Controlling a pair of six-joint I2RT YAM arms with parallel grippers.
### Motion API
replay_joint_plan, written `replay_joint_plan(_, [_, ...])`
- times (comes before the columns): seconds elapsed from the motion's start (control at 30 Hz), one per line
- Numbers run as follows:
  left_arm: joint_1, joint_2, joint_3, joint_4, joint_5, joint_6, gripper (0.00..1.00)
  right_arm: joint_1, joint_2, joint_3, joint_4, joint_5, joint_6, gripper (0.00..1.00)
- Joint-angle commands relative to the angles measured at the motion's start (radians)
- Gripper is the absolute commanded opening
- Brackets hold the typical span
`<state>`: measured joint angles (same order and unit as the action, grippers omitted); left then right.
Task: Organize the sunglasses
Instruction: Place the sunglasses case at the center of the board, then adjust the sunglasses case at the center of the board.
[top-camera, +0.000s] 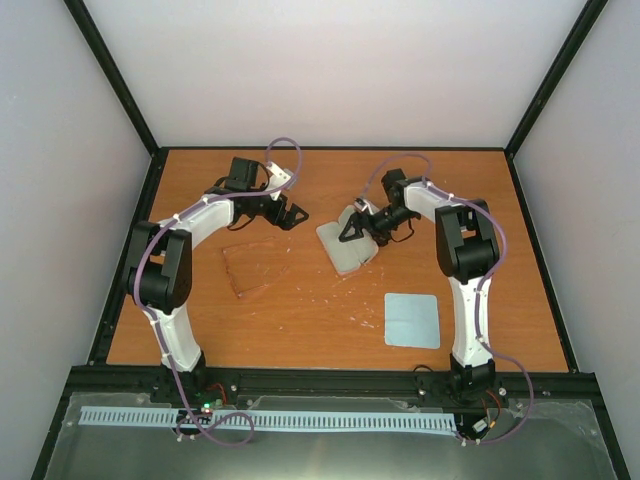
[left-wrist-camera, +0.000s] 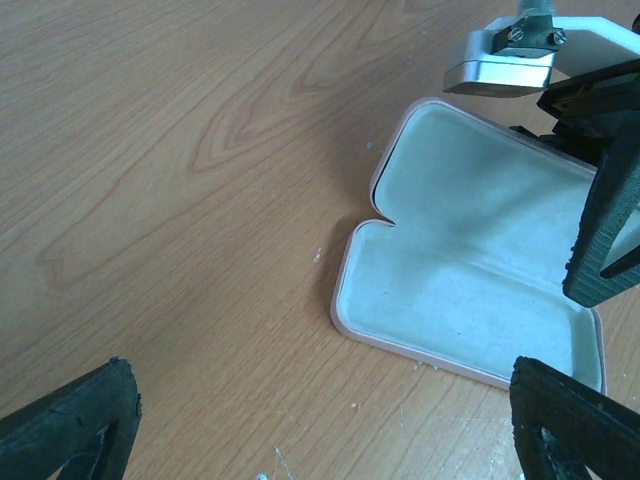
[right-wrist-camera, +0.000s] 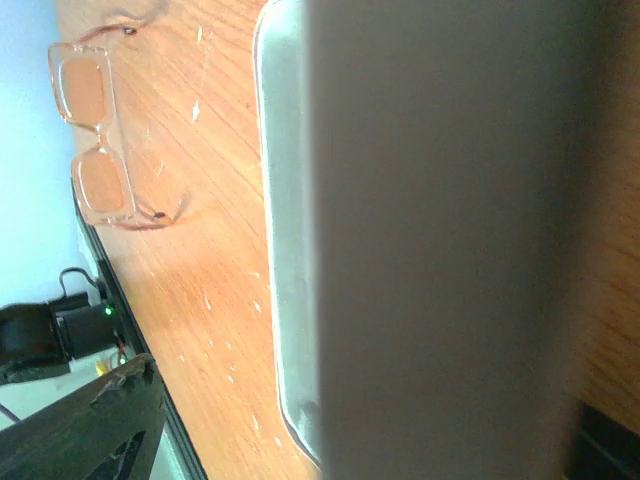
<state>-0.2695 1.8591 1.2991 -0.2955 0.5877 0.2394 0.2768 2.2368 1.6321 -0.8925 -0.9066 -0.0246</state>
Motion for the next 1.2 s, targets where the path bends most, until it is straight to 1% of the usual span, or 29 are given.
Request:
replay_joint_plan(0.0, [-0.002, 0.003, 0.029, 0.009, 0.021, -0.017, 0.99, -0.006, -0.045, -0.007, 0.001, 0.012, -0.006, 0.87])
replay_joint_plan(0.1, [-0.002, 0.004, 0.027, 0.012, 0.025, -0.019, 0.99, -0.006, -0.066, -0.006, -0.001, 0.034, -0.002, 0.87])
replay_joint_plan(0.37, [-0.002, 0.018, 0.041, 0.018, 0.027, -0.019, 0.99, -0.031, -0.152, -0.010, -0.009, 0.179, 0.030, 0.88])
replay_joint_plan(0.43, [-0.002, 0.027, 0.044, 0.022, 0.029, -0.015, 1.00, -0.033, -0.186, -0.010, -0.009, 0.233, 0.038, 0.88])
replay_joint_plan(0.5, [-0.002, 0.044, 0.056, 0.024, 0.037, -0.008, 0.99, -0.067, -0.226, -0.009, -0.015, 0.290, 0.047, 0.88])
replay_joint_plan(0.57, [-0.002, 0.077, 0.086, 0.010, 0.044, 0.001, 0.97, -0.073, -0.272, -0.010, -0.029, 0.347, 0.054, 0.85])
replay_joint_plan(0.6, [-0.002, 0.100, 0.122, -0.006, 0.049, 0.008, 0.93, -0.073, -0.299, -0.013, -0.034, 0.371, 0.059, 0.81])
replay_joint_plan(0.63, [-0.002, 0.128, 0.153, -0.030, 0.051, 0.015, 0.87, -0.073, -0.324, -0.024, -0.036, 0.384, 0.068, 0.70])
replay_joint_plan(0.67, [-0.002, 0.155, 0.190, -0.052, 0.053, 0.021, 0.76, -0.072, -0.356, -0.041, -0.034, 0.396, 0.080, 0.47])
replay_joint_plan(0.7, [-0.002, 0.183, 0.227, -0.071, 0.052, 0.026, 0.59, -0.069, -0.389, -0.067, -0.027, 0.411, 0.094, 0.25])
replay_joint_plan(0.73, [-0.003, 0.211, 0.261, -0.089, 0.045, 0.029, 0.44, -0.059, -0.423, -0.098, -0.020, 0.430, 0.104, 0.12])
replay_joint_plan(0.77, [-0.003, 0.236, 0.299, -0.103, 0.039, 0.031, 0.37, -0.046, -0.467, -0.131, -0.018, 0.449, 0.112, 0.06])
replay_joint_plan(0.87, [-0.005, 0.316, 0.410, -0.155, 0.024, 0.046, 0.37, 0.010, -0.532, -0.240, -0.011, 0.471, 0.138, 0.06])
replay_joint_plan(1.0, [-0.025, 0.411, 0.551, -0.260, 0.016, 0.068, 0.39, 0.075, -0.546, -0.390, 0.018, 0.471, 0.177, 0.07])
replay_joint_plan(1.1, [-0.055, 0.447, 0.587, -0.288, 0.019, 0.081, 0.40, 0.090, -0.528, -0.469, 0.063, 0.477, 0.212, 0.07])
replay_joint_plan(1.17, [-0.081, 0.458, 0.588, -0.297, 0.018, 0.088, 0.40, 0.091, -0.504, -0.494, 0.082, 0.480, 0.227, 0.06])
